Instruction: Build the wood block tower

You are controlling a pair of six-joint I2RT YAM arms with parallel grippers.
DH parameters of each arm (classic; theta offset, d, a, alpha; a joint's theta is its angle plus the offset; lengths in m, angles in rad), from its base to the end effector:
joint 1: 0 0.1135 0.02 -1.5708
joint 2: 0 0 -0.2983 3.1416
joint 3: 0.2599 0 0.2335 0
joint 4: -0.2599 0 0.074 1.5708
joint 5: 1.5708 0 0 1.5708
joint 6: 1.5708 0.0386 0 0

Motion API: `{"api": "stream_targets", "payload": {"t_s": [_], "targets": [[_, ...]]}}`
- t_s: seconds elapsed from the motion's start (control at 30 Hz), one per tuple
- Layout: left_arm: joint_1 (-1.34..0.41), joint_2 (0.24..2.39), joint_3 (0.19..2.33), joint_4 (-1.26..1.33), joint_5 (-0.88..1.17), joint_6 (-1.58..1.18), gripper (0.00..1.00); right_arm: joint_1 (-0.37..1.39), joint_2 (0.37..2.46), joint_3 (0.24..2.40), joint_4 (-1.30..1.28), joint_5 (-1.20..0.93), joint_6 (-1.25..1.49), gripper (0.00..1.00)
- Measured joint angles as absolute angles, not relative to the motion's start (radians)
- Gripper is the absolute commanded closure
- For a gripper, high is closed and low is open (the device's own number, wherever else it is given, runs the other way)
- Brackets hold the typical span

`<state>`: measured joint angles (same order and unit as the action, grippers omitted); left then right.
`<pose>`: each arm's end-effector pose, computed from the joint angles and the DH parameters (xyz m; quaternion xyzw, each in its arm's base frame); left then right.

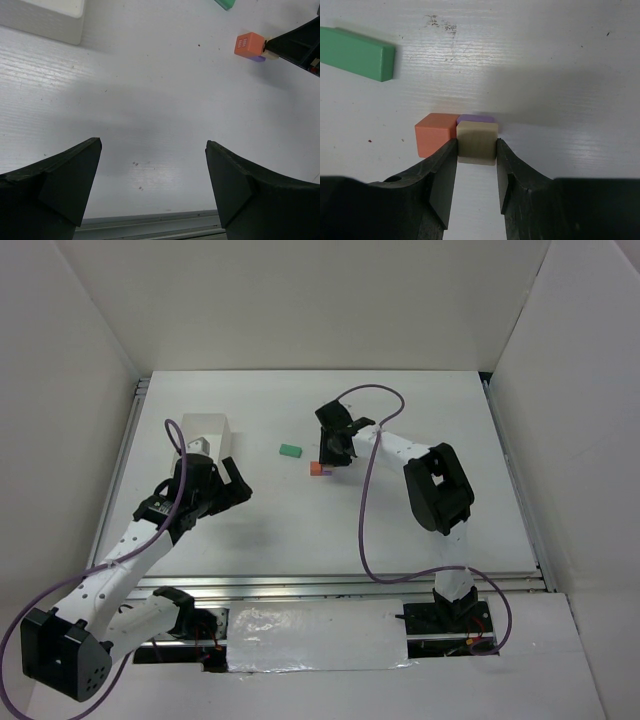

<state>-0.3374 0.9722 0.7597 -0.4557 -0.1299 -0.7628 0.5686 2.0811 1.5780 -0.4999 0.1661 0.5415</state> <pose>0.1652 -0.0526 0.3014 -0.2172 0.8718 -0.1777 0.4015 0.3848 0.2383 0.2231 0.0103 0.9569 0.0794 0.2792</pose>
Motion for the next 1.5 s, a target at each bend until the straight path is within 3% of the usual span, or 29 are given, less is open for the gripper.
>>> {"api": "stream_targets", "payload": {"t_s": [0.6, 1.5], "targets": [[-0.339, 0.972, 0.76, -0.456, -0.13, -0.763, 0.01, 0.569, 2.084, 1.584, -0.498, 0.152, 0.553, 0.51], [-0.355, 0.972, 0.76, -0.442, -0.13, -0.762, 0.01, 0.57, 2.084, 1.584, -0.491, 0.107, 0.553, 0.48]]}}
